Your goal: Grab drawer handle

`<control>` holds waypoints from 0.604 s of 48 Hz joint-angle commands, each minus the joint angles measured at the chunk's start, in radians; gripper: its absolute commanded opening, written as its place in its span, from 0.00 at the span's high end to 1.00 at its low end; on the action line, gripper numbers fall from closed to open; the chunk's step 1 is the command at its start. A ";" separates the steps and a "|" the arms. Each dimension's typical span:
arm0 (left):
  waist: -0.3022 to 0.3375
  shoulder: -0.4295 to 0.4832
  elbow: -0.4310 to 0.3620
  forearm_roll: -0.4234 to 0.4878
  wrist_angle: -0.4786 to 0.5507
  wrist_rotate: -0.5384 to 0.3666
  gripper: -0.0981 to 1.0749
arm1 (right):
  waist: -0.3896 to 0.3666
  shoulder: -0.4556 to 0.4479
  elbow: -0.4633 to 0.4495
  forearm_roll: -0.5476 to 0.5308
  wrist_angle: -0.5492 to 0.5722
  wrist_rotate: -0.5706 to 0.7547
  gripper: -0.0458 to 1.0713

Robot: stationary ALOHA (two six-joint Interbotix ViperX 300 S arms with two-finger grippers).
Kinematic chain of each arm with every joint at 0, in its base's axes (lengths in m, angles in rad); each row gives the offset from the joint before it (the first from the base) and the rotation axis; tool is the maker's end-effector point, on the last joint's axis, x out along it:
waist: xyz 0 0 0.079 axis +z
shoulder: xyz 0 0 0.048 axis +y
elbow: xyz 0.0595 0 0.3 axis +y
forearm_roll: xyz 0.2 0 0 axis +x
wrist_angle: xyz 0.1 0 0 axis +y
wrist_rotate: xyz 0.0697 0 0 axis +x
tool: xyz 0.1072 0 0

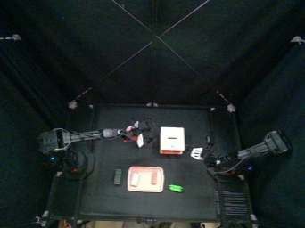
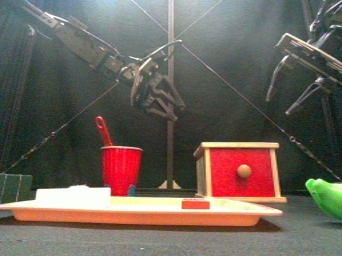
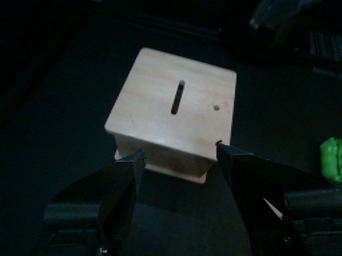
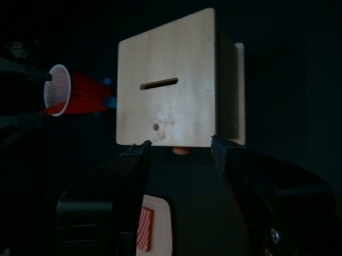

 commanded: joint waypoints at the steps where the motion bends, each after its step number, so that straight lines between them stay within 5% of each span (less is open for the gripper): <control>1: 0.002 0.058 -0.066 0.014 -0.015 0.040 0.13 | 0.005 -0.006 -0.023 0.052 0.002 -0.040 0.20; 12: 0.003 0.141 -0.127 -0.040 -0.060 0.167 0.13 | -0.002 0.003 -0.067 0.212 0.015 -0.227 0.20; 29: 0.025 0.166 -0.115 -0.347 -0.193 0.448 0.13 | -0.055 0.054 -0.123 0.319 0.011 -0.422 0.20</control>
